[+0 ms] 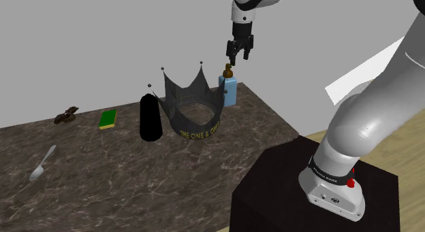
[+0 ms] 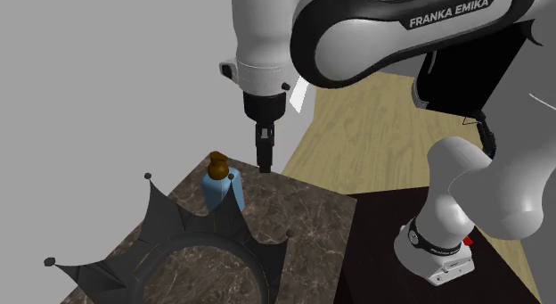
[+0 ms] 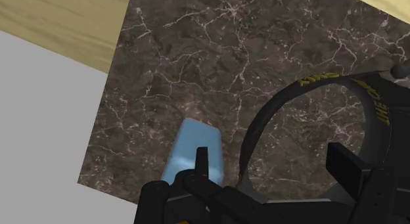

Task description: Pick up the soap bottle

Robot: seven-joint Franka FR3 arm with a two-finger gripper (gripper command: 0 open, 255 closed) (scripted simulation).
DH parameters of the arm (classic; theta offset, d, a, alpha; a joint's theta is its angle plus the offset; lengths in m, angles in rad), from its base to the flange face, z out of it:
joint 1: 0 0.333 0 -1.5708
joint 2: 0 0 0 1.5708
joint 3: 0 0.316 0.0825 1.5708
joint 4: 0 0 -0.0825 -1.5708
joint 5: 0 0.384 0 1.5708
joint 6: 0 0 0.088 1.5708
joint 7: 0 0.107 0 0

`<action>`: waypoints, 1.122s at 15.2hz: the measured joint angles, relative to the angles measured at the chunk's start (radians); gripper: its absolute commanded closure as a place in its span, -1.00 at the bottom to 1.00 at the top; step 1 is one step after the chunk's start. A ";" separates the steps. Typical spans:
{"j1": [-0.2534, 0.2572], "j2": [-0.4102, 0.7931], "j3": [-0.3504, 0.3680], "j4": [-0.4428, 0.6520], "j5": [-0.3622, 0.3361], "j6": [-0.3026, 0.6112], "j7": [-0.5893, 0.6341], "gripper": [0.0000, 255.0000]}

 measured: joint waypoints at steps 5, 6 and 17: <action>-0.018 0.177 -0.046 0.132 0.015 0.040 -0.078 -1.00; -0.023 0.218 -0.055 0.174 0.021 0.039 -0.097 -1.00; -0.057 0.474 -0.087 0.373 0.071 0.086 -0.187 -1.00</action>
